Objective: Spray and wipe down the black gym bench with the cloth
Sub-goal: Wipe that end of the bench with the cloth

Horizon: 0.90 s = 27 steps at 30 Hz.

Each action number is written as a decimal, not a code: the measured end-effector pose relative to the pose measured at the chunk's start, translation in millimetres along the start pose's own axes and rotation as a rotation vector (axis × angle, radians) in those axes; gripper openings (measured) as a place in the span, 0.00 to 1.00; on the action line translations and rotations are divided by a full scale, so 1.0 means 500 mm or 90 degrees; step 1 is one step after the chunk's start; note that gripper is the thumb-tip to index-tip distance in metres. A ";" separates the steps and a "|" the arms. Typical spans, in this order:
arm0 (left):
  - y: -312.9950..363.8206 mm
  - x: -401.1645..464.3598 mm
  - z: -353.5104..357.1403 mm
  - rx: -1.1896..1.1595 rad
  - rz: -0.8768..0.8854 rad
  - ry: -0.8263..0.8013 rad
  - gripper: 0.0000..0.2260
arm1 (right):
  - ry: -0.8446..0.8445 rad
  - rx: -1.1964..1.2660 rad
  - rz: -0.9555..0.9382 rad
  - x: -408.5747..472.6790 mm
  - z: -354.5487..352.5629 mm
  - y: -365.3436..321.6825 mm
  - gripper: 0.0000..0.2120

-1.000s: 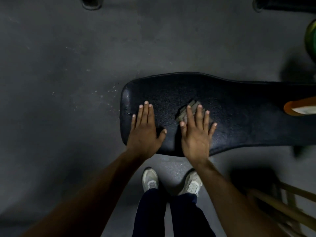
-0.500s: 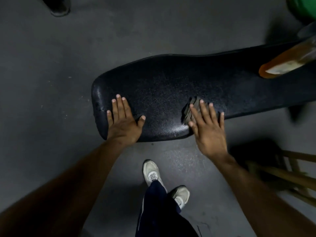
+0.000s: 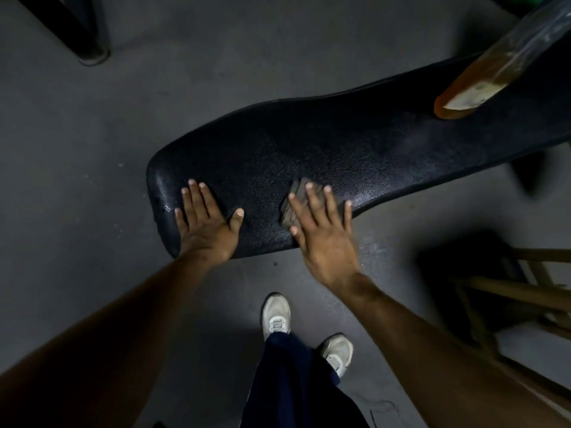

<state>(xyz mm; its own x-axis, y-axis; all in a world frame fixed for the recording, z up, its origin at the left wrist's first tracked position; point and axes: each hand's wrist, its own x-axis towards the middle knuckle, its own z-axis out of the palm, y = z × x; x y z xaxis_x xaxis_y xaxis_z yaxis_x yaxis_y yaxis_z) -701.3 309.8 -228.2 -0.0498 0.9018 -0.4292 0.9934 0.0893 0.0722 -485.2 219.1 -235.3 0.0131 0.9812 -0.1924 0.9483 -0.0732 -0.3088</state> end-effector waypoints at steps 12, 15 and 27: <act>-0.002 -0.006 -0.010 -0.001 0.021 -0.020 0.42 | 0.040 0.011 0.068 -0.013 0.014 -0.044 0.27; -0.001 -0.006 -0.014 -0.015 0.028 -0.030 0.42 | 0.057 0.066 0.192 0.025 0.015 -0.086 0.26; -0.091 0.016 -0.111 -0.179 0.188 -0.107 0.34 | 0.082 0.107 0.254 -0.070 0.150 -0.409 0.30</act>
<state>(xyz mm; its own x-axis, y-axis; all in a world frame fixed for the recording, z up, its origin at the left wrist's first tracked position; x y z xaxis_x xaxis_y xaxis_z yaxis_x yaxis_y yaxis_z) -752.4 336.7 -184.8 0.2722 0.8268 -0.4923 0.8949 -0.0295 0.4453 -703.5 186.4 -235.3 0.4170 0.8835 -0.2132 0.7967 -0.4683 -0.3822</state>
